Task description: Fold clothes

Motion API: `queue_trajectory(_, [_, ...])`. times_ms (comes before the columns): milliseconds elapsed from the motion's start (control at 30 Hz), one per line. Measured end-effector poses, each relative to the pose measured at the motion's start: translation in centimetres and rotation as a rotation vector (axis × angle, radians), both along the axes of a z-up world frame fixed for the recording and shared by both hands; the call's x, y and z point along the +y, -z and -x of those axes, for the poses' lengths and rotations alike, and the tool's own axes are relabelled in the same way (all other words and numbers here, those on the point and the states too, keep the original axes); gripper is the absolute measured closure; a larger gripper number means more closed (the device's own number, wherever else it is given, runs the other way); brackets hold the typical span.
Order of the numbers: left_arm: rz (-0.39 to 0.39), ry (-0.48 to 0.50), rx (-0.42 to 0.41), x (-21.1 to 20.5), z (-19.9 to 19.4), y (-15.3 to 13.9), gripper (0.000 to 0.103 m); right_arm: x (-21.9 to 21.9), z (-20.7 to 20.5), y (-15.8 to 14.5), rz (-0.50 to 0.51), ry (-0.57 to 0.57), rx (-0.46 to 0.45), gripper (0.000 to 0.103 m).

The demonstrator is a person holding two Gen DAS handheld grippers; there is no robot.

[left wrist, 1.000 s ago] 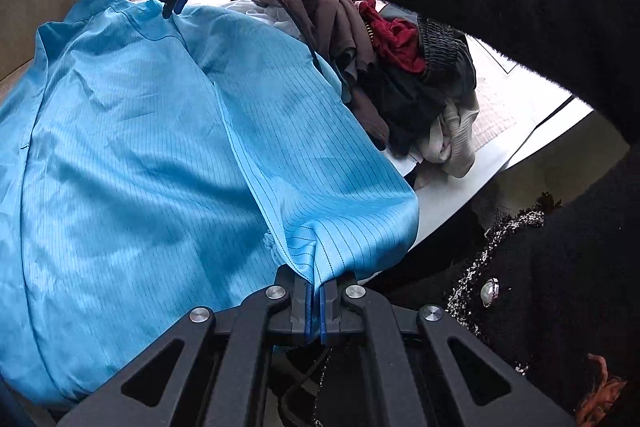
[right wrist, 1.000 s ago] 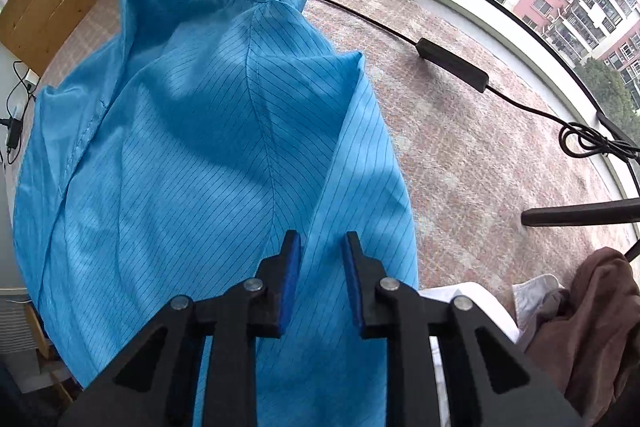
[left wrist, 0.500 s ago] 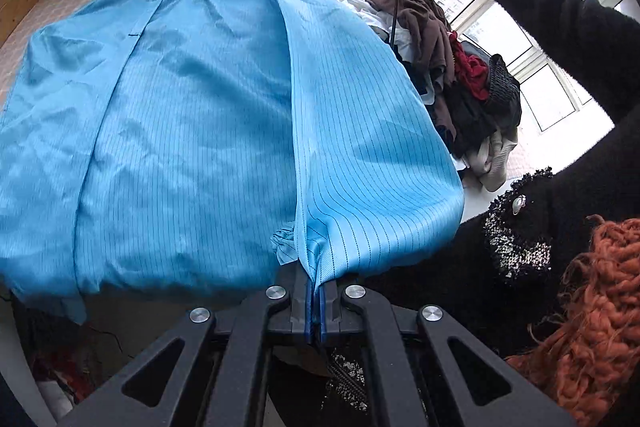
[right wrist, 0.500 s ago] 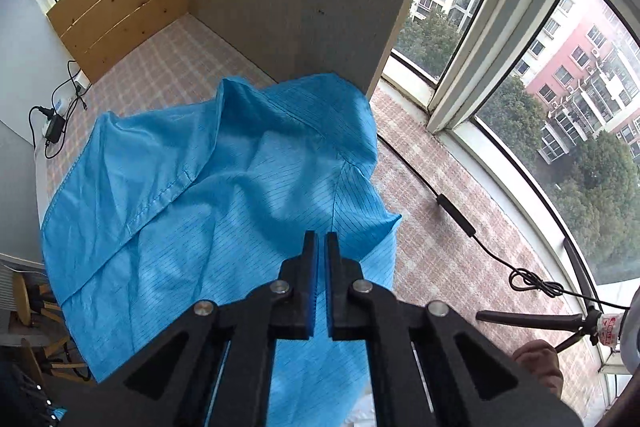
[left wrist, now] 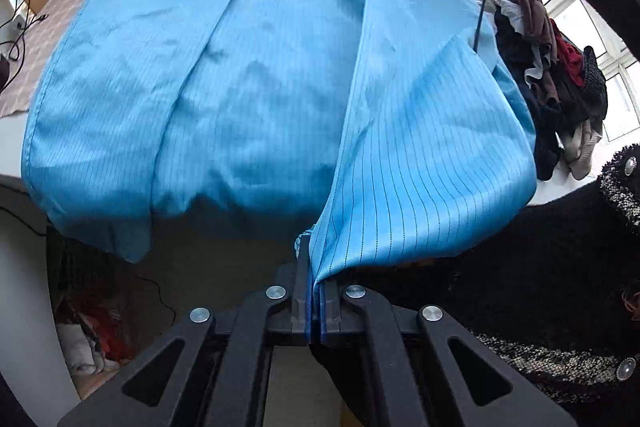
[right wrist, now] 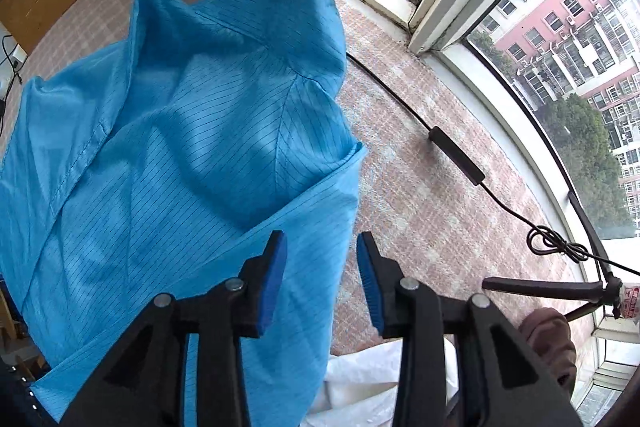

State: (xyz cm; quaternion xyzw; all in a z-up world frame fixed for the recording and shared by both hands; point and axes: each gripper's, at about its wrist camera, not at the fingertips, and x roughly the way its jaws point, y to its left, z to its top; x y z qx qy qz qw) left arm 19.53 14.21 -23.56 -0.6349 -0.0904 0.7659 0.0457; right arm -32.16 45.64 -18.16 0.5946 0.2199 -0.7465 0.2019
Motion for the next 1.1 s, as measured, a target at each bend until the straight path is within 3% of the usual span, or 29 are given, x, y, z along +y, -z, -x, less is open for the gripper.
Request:
queue_trajectory(167, [0.097,-0.005,-0.070,-0.4,-0.7,2.4,0.092,4.1,-3.9,1.4,0.109,0.013,-0.102,0.065])
queue_trajectory(300, [0.204,0.006,-0.032,0.0,-1.8,0.3,0.091,6.6,-9.8,2.8,0.160,-0.040,-0.185,0.065])
queue_trajectory(367, [0.213,0.034,-0.011,1.5,-1.5,-1.2,0.091,8.1,-12.6,3.4,0.202,-0.035,-0.231,0.064])
queue_trajectory(467, [0.206,0.156,0.065,6.0,0.0,-3.5,0.083,9.5,-16.0,4.6,0.286,-0.025,-0.312,0.060])
queue_trajectory(600, [0.164,0.329,0.169,13.1,4.1,-5.4,0.074,8.5,-18.1,5.9,0.325,-0.051,-0.329,0.060])
queue_trajectory(667, [0.177,0.418,0.213,17.3,7.4,-5.1,0.073,8.1,-18.3,5.5,0.405,-0.039,-0.359,0.060])
queue_trajectory(767, [0.225,0.543,0.255,22.8,12.7,-3.2,0.070,8.6,-18.3,3.0,0.491,-0.024,-0.318,0.060])
queue_trajectory(833, [0.217,0.557,0.244,24.6,15.7,-2.1,0.070,9.2,-18.3,1.3,0.527,-0.016,-0.286,0.060])
queue_trajectory(1000, [0.170,0.570,0.217,27.7,22.4,0.0,0.072,12.4,-17.9,-0.6,0.521,0.018,-0.219,0.060])
queue_trajectory(1033, [0.160,0.571,0.210,27.6,23.1,0.2,0.082,13.2,-17.7,-0.6,0.512,0.024,-0.207,0.060])
queue_trajectory(1067, [0.150,0.561,0.204,27.3,23.8,0.2,0.100,14.0,-17.4,-0.7,0.505,0.030,-0.199,0.060])
queue_trajectory(1100, [0.136,0.532,0.206,26.3,24.2,-0.2,0.100,14.8,-17.2,-0.7,0.499,0.035,-0.190,0.060])
